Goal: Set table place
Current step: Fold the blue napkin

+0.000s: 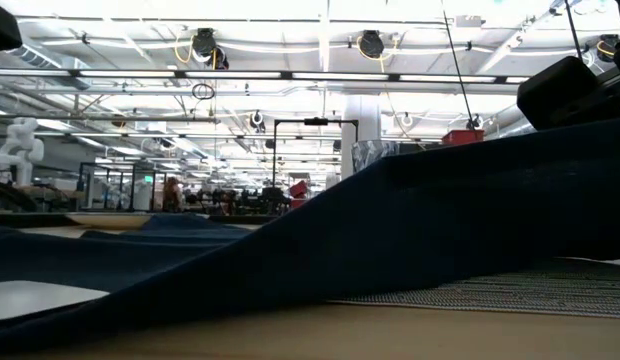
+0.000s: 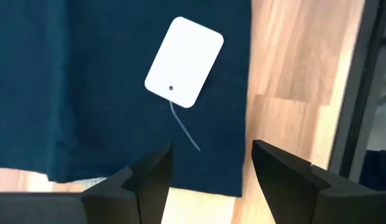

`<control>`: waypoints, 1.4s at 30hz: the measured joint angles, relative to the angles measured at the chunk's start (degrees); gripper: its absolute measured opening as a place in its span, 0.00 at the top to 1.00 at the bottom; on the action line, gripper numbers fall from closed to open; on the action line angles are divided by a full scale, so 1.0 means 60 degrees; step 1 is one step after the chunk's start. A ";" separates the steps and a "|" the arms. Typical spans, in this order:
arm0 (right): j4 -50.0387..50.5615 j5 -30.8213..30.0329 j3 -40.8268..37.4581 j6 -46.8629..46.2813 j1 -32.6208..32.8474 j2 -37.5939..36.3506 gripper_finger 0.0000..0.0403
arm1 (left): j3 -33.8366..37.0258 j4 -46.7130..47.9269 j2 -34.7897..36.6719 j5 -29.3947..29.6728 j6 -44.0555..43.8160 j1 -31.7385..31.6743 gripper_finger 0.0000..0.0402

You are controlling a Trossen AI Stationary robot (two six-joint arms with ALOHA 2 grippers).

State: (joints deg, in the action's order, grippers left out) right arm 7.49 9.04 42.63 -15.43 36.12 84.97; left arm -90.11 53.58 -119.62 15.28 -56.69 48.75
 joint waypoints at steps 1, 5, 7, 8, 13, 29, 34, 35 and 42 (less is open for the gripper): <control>0.0000 0.0000 0.0000 -0.0002 -0.0003 0.0000 1.00 | 0.0000 -0.0007 -0.0013 0.0001 0.0000 0.0000 0.49; 0.0000 -0.0002 0.0000 0.0042 0.0000 0.0000 1.00 | 0.0000 -0.0032 -0.0024 0.0145 -0.0088 0.0000 0.49; 0.0000 -0.0004 0.0000 0.0081 -0.0001 0.0000 1.00 | 0.0018 -0.0056 -0.0024 0.0154 -0.0151 0.0000 0.49; -0.0004 -0.0005 0.0000 0.0100 0.0000 0.0000 1.00 | 0.0071 -0.0124 -0.0024 0.0155 -0.0179 0.0000 0.49; -0.0018 -0.0035 0.0000 0.0109 -0.0002 0.0000 1.00 | 0.0372 -0.0635 -0.0107 -0.0222 -0.0184 0.0002 0.49; -0.0427 -0.0047 0.0004 0.0234 -0.0003 0.0000 1.00 | 0.0339 0.1352 -0.0836 0.0329 -0.1333 -0.0291 0.49; -0.0435 -0.0047 0.0004 0.0293 -0.0003 0.0000 1.00 | 0.0368 0.1593 -0.0858 0.0830 -0.1240 -0.0377 0.49; -0.0437 -0.0051 0.0004 0.0293 -0.0003 0.0000 1.00 | 0.0373 0.1608 -0.0858 0.0883 -0.1212 -0.0391 0.49; -0.0433 -0.0049 0.0004 0.0376 -0.0003 0.0000 1.00 | 0.0360 0.1333 -0.1081 0.0713 -0.0660 -0.0414 0.70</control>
State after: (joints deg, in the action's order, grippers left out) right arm 4.89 8.74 42.65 -13.18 36.10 84.97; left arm -87.95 61.58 -126.11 19.56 -60.65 46.27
